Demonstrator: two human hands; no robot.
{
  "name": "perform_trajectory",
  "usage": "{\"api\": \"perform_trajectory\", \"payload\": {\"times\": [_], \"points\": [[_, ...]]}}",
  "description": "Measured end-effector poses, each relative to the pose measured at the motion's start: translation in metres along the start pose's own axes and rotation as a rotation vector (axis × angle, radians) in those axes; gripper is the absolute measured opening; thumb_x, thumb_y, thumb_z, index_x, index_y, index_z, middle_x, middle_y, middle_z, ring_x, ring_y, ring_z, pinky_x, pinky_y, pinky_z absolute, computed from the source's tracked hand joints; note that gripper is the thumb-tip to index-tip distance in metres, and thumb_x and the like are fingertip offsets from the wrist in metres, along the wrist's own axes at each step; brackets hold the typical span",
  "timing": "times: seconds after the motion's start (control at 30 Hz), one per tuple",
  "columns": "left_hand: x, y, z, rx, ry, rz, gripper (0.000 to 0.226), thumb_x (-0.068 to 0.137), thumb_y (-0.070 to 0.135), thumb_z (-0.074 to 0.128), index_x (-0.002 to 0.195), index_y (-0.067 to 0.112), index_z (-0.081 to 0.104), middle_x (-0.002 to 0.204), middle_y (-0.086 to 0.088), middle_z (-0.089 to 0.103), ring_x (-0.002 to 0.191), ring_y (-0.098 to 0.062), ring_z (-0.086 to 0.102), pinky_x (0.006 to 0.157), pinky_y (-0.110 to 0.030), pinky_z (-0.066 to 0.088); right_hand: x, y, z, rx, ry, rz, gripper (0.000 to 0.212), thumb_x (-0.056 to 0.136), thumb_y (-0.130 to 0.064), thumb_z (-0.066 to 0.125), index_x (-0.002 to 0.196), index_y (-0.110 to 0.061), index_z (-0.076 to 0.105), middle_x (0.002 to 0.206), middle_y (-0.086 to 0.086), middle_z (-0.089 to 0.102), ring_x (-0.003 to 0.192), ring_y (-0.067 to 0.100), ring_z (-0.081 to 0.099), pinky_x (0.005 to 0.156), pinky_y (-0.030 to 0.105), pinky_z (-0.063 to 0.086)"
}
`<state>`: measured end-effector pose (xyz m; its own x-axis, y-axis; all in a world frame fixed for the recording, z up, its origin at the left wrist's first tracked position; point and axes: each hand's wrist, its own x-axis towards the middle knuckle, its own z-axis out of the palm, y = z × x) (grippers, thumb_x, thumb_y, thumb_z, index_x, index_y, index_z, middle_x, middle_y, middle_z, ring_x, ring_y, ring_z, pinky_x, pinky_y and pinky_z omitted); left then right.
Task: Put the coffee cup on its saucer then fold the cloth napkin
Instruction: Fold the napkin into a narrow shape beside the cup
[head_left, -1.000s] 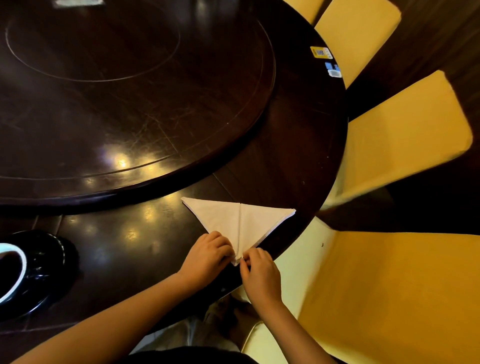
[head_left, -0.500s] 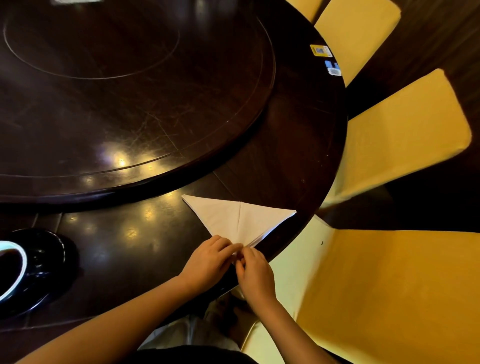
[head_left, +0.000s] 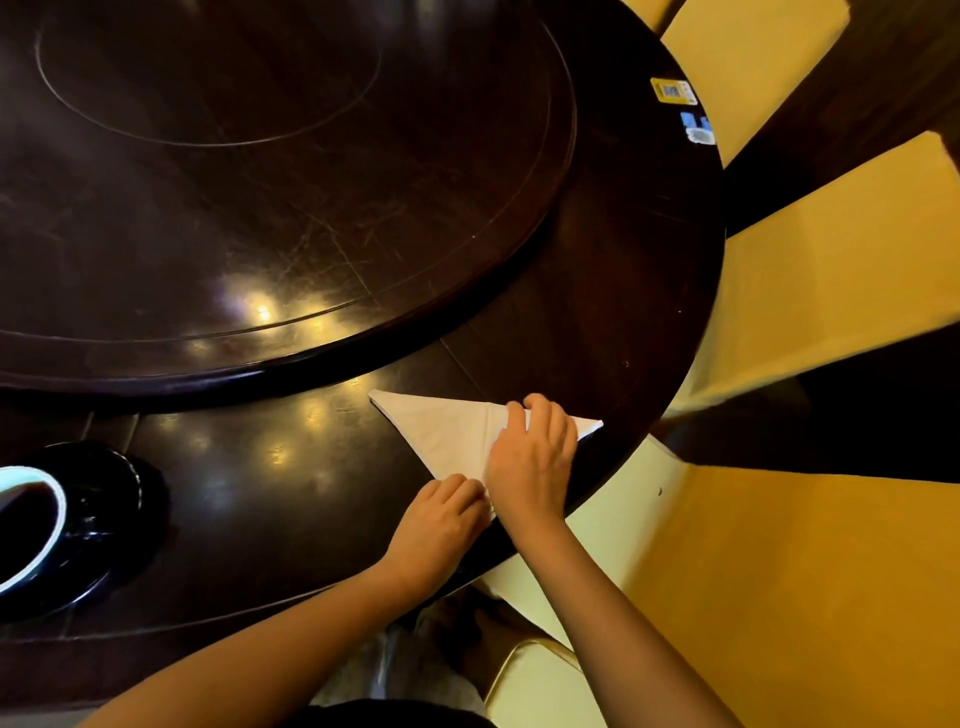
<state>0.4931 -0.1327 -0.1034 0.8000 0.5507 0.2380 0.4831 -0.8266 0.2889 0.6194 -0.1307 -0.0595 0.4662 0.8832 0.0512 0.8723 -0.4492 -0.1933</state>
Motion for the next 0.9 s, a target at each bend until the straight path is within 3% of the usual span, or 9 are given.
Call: {"api": "perform_trajectory", "payload": {"times": [0.13, 0.2, 0.27, 0.4, 0.53, 0.63, 0.7, 0.77, 0.9], "points": [[-0.004, -0.003, 0.005, -0.009, 0.002, -0.014, 0.033, 0.087, 0.031, 0.042, 0.096, 0.02, 0.072, 0.093, 0.003, 0.069, 0.083, -0.015, 0.062, 0.07, -0.024, 0.05, 0.005, 0.006, 0.022, 0.081, -0.309, -0.285, 0.056, 0.096, -0.04, 0.014, 0.146, -0.016, 0.023, 0.155, 0.007, 0.022, 0.143, 0.024, 0.018, 0.114, 0.036, 0.009], [-0.006, -0.002, 0.007, -0.007, -0.009, -0.028, 0.031, 0.088, 0.031, 0.043, 0.093, 0.02, 0.072, 0.09, 0.003, 0.068, 0.081, -0.015, 0.061, 0.069, -0.025, 0.049, 0.004, 0.021, 0.034, -0.022, -0.356, -0.364, 0.064, 0.095, -0.048, -0.002, 0.147, -0.016, 0.015, 0.156, 0.004, 0.017, 0.144, 0.021, 0.016, 0.114, 0.036, 0.007], [-0.005, 0.0, 0.008, 0.004, 0.001, -0.031, 0.029, 0.088, 0.03, 0.045, 0.091, 0.019, 0.071, 0.087, 0.003, 0.068, 0.079, -0.016, 0.06, 0.07, -0.025, 0.047, 0.006, 0.033, 0.036, -0.122, -0.346, -0.365, 0.064, 0.095, -0.05, 0.0, 0.146, -0.015, 0.019, 0.153, 0.004, 0.026, 0.141, 0.022, 0.024, 0.112, 0.041, 0.015], [-0.006, 0.0, 0.01, -0.002, 0.039, -0.023, 0.024, 0.089, 0.028, 0.048, 0.091, 0.017, 0.069, 0.087, 0.002, 0.067, 0.078, -0.017, 0.059, 0.073, -0.025, 0.039, 0.017, 0.066, 0.033, -0.117, -0.331, -0.315, 0.064, 0.093, -0.052, -0.002, 0.147, -0.019, 0.009, 0.155, 0.0, 0.011, 0.144, 0.019, 0.006, 0.116, 0.036, -0.004], [-0.007, 0.002, 0.009, 0.016, 0.023, -0.036, 0.027, 0.088, 0.029, 0.047, 0.094, 0.017, 0.07, 0.088, 0.002, 0.068, 0.08, -0.016, 0.06, 0.076, -0.025, 0.038, 0.04, 0.112, 0.023, -0.142, -0.254, -0.166, 0.074, 0.088, -0.052, -0.015, 0.147, -0.018, 0.014, 0.156, -0.002, 0.016, 0.144, 0.017, 0.01, 0.114, 0.036, -0.003], [-0.005, 0.006, 0.004, 0.01, -0.029, -0.063, 0.028, 0.087, 0.033, 0.046, 0.092, 0.019, 0.07, 0.087, 0.003, 0.067, 0.079, -0.015, 0.061, 0.073, -0.024, 0.045, 0.049, 0.128, 0.013, -0.167, -0.303, -0.142, 0.069, 0.089, -0.051, -0.003, 0.148, -0.018, 0.015, 0.157, -0.002, 0.012, 0.145, 0.018, 0.007, 0.117, 0.039, 0.003], [-0.004, 0.007, 0.002, 0.003, -0.061, -0.082, 0.023, 0.084, 0.037, 0.054, 0.092, 0.021, 0.068, 0.091, 0.003, 0.066, 0.081, -0.014, 0.061, 0.072, -0.024, 0.05, 0.051, 0.121, 0.005, -0.063, -0.293, -0.136, 0.053, 0.097, -0.038, 0.023, 0.141, -0.011, 0.035, 0.153, 0.005, 0.028, 0.142, 0.022, 0.021, 0.115, 0.038, 0.018], [-0.003, 0.009, -0.002, -0.002, -0.081, -0.109, 0.023, 0.075, 0.037, 0.069, 0.092, 0.022, 0.066, 0.095, 0.002, 0.065, 0.084, -0.016, 0.061, 0.073, -0.026, 0.051, 0.05, 0.112, -0.002, 0.055, -0.23, -0.148, 0.028, 0.096, -0.023, 0.043, 0.111, -0.006, 0.059, 0.126, 0.01, 0.056, 0.12, 0.027, 0.046, 0.098, 0.037, 0.038], [-0.003, 0.0, -0.009, -0.001, -0.09, -0.106, 0.027, 0.07, 0.031, 0.076, 0.093, 0.024, 0.065, 0.099, 0.003, 0.064, 0.088, -0.015, 0.061, 0.077, -0.027, 0.05, 0.04, 0.116, -0.015, 0.255, -0.335, -0.05, 0.01, 0.09, -0.019, 0.052, 0.084, -0.015, 0.045, 0.079, 0.006, 0.055, 0.073, 0.026, 0.053, 0.063, 0.036, 0.042]]}}
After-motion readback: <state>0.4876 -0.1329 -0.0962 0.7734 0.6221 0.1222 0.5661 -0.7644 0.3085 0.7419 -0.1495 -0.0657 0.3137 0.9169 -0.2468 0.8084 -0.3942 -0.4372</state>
